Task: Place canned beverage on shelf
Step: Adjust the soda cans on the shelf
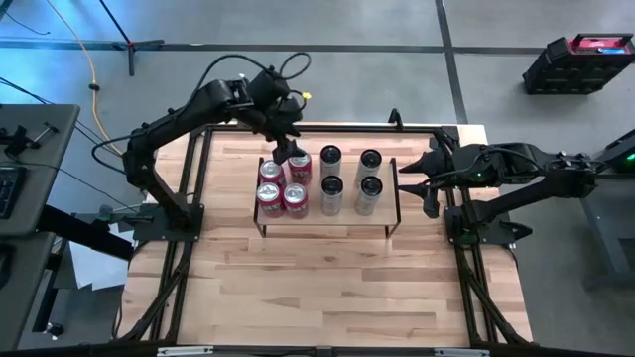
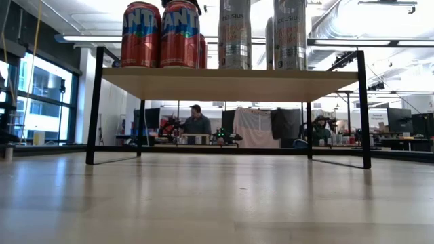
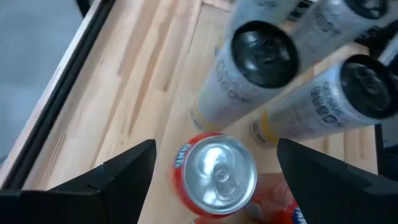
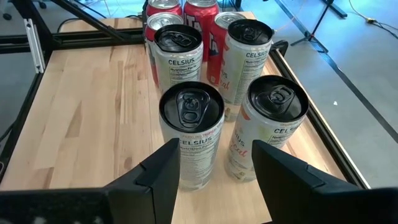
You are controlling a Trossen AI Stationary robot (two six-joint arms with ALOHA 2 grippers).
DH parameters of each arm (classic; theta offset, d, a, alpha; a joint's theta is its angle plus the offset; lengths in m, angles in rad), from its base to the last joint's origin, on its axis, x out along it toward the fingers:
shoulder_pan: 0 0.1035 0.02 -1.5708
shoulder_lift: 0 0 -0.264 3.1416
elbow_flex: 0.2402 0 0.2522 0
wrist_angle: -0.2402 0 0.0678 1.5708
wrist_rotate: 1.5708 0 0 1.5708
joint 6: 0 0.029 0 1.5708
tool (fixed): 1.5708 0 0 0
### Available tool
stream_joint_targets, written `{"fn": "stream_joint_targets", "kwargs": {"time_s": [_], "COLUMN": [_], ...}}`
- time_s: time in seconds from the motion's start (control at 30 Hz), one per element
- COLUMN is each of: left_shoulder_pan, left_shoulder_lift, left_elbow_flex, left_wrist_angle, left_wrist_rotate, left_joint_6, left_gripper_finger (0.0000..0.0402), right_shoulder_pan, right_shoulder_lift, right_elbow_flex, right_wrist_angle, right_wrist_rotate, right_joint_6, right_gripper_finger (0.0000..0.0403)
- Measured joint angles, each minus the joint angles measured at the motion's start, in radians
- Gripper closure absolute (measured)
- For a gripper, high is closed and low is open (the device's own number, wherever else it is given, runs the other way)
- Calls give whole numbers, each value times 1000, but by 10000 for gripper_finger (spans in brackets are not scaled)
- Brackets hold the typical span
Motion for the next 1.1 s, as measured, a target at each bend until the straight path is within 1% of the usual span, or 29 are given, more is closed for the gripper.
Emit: {"fn": "stream_joint_targets", "kwargs": {"time_s": [0.13,0.23,0.43,0.6,0.77,0.83,0.9,1.1], "left_shoulder_pan": [35,59,66,66,51,44,39,20], "left_shoulder_lift": [0,0,0,20,53,53,53,67], "left_elbow_flex": [-14,-16,-16,-16,-18,-17,-17,-16], "left_wrist_angle": [-25,-47,-55,-42,12,13,14,-11], "left_wrist_rotate": [16,68,48,22,84,74,37,31], "left_joint_6": [-36,-76,-106,-164,-205,-205,-205,-227], "left_gripper_finger": [76,76,76,76,76,76,76,76], "right_shoulder_pan": [0,0,0,0,0,0,0,0], "right_shoulder_lift": [0,0,0,0,0,0,0,0], "right_elbow_flex": [0,0,0,0,0,0,0,0], "right_wrist_angle": [0,0,0,0,3,15,22,51], "right_wrist_rotate": [0,0,0,0,0,0,0,0], "right_joint_6": [0,0,-1,-1,0,6,25,26], "right_gripper_finger": [219,219,219,219,219,219,219,219]}}
